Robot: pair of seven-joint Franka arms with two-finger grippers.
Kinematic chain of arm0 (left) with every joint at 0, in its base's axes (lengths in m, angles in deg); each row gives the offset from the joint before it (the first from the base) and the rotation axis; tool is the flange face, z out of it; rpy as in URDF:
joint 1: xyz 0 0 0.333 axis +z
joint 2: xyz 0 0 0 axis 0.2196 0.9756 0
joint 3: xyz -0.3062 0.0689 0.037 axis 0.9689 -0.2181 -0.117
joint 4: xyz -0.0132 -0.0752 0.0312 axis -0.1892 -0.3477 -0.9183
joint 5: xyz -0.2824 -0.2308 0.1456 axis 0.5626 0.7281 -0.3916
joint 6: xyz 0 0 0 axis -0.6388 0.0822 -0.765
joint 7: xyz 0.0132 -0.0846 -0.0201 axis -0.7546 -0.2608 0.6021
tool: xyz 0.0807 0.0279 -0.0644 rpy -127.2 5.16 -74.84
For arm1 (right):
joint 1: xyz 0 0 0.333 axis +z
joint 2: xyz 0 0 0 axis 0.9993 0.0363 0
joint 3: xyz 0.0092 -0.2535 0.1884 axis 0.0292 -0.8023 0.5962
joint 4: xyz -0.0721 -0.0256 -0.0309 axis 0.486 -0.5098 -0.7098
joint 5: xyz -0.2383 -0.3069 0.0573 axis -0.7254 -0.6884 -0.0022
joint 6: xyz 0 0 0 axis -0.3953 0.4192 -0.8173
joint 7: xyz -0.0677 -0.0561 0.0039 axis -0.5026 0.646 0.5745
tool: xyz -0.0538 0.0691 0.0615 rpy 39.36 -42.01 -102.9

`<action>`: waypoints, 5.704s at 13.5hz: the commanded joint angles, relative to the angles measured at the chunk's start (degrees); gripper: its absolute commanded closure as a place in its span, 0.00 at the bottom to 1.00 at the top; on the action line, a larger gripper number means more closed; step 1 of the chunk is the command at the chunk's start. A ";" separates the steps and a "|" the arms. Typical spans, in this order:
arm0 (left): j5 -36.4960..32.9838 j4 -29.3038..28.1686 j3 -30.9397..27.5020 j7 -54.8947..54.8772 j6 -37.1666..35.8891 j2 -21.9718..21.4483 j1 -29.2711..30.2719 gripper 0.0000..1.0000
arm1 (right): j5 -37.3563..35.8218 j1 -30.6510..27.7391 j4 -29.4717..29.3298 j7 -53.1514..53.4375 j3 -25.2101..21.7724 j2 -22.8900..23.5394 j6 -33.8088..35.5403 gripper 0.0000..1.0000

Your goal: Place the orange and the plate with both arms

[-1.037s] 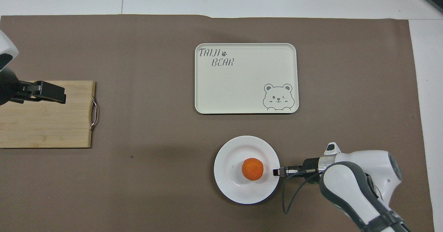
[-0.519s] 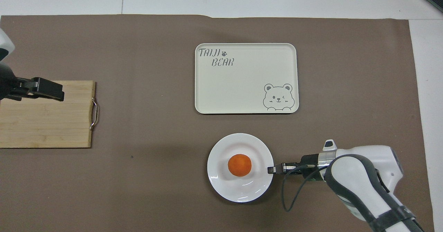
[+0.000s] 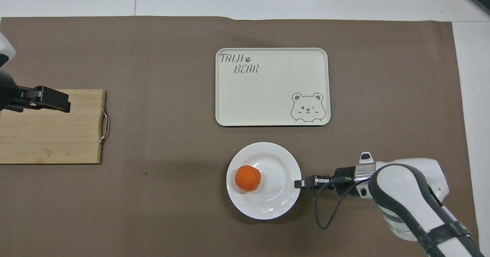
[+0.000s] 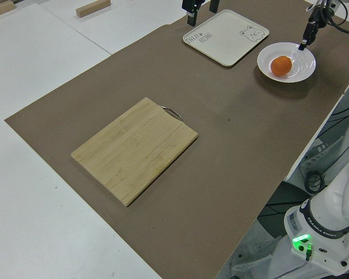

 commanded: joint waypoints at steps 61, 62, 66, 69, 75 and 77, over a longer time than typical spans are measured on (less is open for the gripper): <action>0.84 0.66 0.60 -0.72 -0.54 0.14 1.28 0.00 | -61.79 -6.19 -54.46 33.61 0.26 19.02 12.05 0.00; 0.84 0.66 0.60 -0.72 -0.63 0.14 1.28 0.00 | -62.32 -7.68 -54.46 33.61 0.26 17.09 14.34 0.00; 0.84 0.66 0.60 -0.72 -0.54 0.14 1.28 0.00 | -64.51 -11.56 -54.55 33.61 0.17 10.32 20.32 0.00; 0.84 0.66 0.60 -0.72 -0.54 0.14 1.28 0.00 | -67.95 -11.47 -54.63 33.53 0.35 6.62 24.19 0.00; 0.84 0.66 0.60 -0.72 -0.54 0.14 1.28 0.00 | -70.49 -11.64 -61.84 32.91 0.17 4.42 34.48 0.00; 0.84 0.66 0.60 -0.72 -0.54 0.14 1.28 0.00 | -70.85 -11.47 -61.15 33.00 0.61 1.97 34.49 0.00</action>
